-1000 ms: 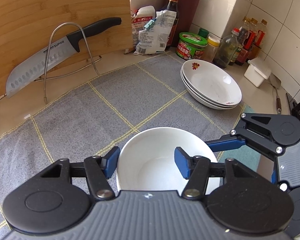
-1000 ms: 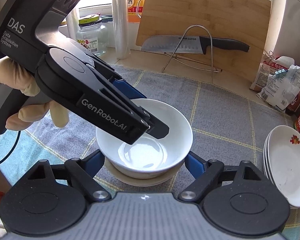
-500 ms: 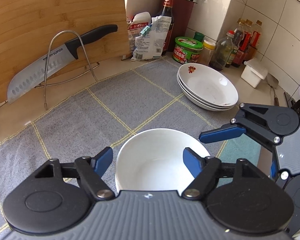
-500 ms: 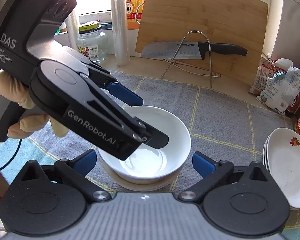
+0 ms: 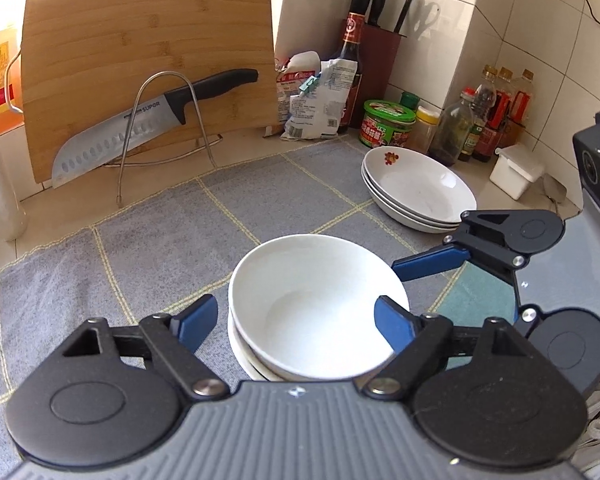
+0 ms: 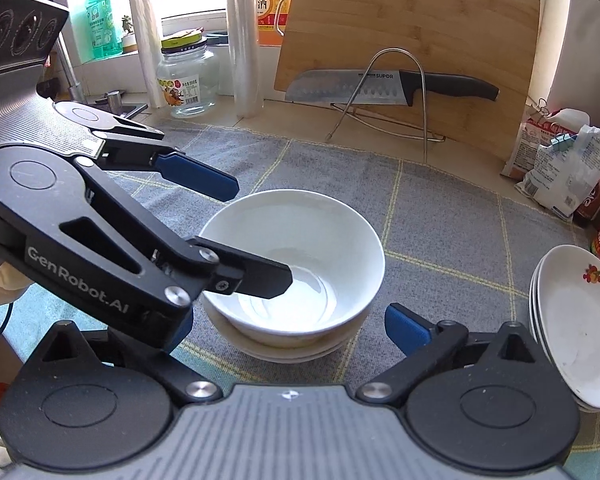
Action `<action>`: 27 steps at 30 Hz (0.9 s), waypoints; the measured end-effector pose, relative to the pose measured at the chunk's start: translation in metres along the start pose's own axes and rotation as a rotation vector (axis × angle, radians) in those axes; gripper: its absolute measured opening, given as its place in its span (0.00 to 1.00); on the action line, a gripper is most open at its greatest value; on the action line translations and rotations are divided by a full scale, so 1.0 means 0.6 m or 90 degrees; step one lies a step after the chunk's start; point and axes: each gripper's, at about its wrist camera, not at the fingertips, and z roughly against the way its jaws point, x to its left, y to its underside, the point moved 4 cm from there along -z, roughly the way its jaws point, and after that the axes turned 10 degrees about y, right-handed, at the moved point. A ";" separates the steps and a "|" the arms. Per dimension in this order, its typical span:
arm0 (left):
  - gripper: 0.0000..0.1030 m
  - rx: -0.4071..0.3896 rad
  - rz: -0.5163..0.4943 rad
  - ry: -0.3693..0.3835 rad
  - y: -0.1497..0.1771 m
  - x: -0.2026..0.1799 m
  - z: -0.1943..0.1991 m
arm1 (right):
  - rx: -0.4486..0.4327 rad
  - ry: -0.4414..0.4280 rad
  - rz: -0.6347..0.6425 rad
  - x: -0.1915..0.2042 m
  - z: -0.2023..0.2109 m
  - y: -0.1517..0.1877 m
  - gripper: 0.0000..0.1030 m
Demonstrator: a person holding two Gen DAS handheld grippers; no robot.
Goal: Organize plates and bowls
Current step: 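Lower the white bowl into the pink-patterned bowls and open the left gripper, then grasp the rim of the bowl stack with the right gripper while the left gripper grasps the opposite rim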
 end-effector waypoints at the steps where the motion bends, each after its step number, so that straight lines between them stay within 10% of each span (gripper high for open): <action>1: 0.84 0.001 0.004 -0.003 0.003 0.000 -0.001 | 0.003 -0.003 -0.001 -0.001 -0.001 0.002 1.00; 27: 0.94 -0.047 0.114 -0.148 0.077 -0.058 0.040 | 0.032 -0.096 0.088 -0.086 -0.067 0.061 1.00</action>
